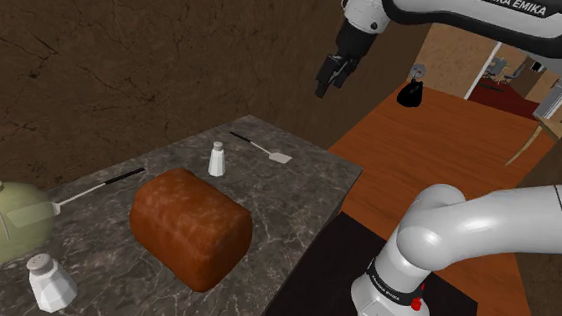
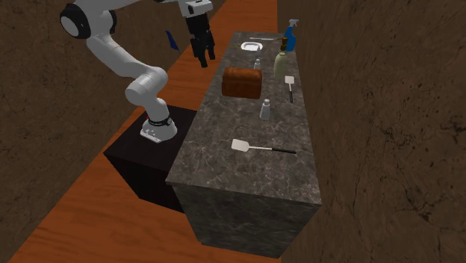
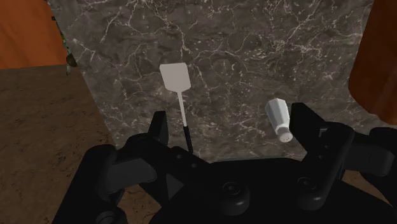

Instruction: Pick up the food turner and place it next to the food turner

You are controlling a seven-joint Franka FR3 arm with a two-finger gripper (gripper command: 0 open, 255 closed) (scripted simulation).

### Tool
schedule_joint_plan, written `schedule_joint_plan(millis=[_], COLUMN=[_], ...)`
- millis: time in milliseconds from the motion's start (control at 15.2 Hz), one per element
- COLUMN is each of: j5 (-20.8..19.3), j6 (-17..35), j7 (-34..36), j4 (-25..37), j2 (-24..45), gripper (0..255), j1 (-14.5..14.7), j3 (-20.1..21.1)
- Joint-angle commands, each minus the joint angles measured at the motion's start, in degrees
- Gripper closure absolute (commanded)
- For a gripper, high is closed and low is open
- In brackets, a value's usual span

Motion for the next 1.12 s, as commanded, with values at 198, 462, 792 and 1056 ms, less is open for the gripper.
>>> schedule_joint_plan(millis=[198,462,792,1056], j5=[-0.2,-0.2,0.3,1.2], j6=[4.5,10.1,16.5,20.9], j7=[-1.1,-2.6,-4.7,-6.6], j4=[-0.8,-1.0,0.4,2.7], j2=[4.6,11.4,20.9,29.0], gripper=[0,0,0,0], j1=[-0.2,-0.3,-0.4,-0.3], j3=[-1.4,-3.1,-5.1,-6.6])
